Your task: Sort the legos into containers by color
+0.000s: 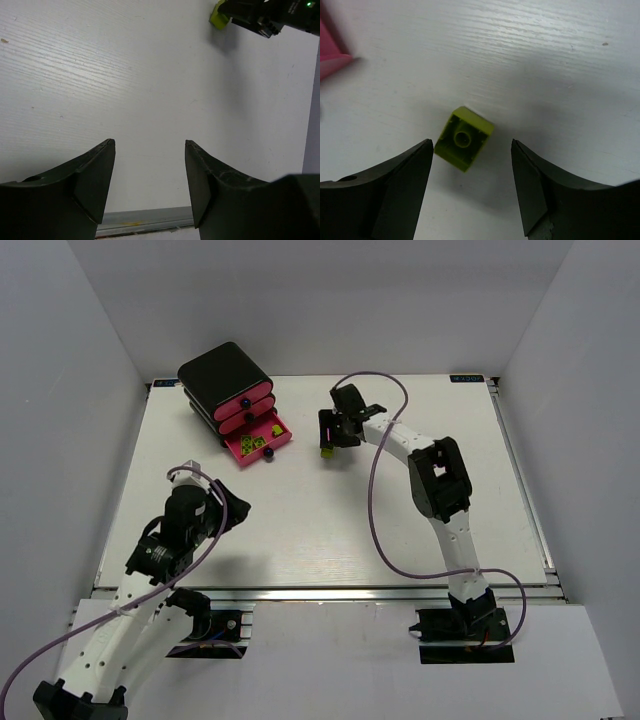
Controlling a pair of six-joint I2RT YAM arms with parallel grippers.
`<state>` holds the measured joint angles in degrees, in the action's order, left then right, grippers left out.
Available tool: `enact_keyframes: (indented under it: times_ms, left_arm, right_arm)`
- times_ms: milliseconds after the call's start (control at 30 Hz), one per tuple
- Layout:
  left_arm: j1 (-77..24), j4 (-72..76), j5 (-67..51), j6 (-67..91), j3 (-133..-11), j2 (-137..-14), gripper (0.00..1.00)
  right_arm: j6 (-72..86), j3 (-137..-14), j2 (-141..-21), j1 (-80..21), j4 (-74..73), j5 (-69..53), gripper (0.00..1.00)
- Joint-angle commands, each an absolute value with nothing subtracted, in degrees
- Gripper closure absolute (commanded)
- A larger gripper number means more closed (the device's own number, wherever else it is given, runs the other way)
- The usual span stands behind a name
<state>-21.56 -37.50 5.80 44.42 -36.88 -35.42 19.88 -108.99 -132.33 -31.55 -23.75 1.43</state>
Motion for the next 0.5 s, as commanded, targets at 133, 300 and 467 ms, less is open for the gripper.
enact_keyframes:
  times_ms: [133, 300, 467]
  left_arm:
    - [-21.88, -39.2, 6.24, 45.61, -37.0, -34.8, 0.33]
    - [-21.88, -39.37, 6.59, 45.26, -37.7, -35.59, 0.33]
    - [-21.88, -39.38, 6.85, 45.0, -37.79, -35.86, 0.32]
  right_arm:
    - [21.36, -113.73, -135.7, -32.78, -23.29, 6.06, 0.31]
    - [20.3, -114.52, -136.93, -33.92, -22.5, 6.94, 0.42]
    - [17.41, -112.68, -135.27, -33.66, -22.33, 6.07, 0.77]
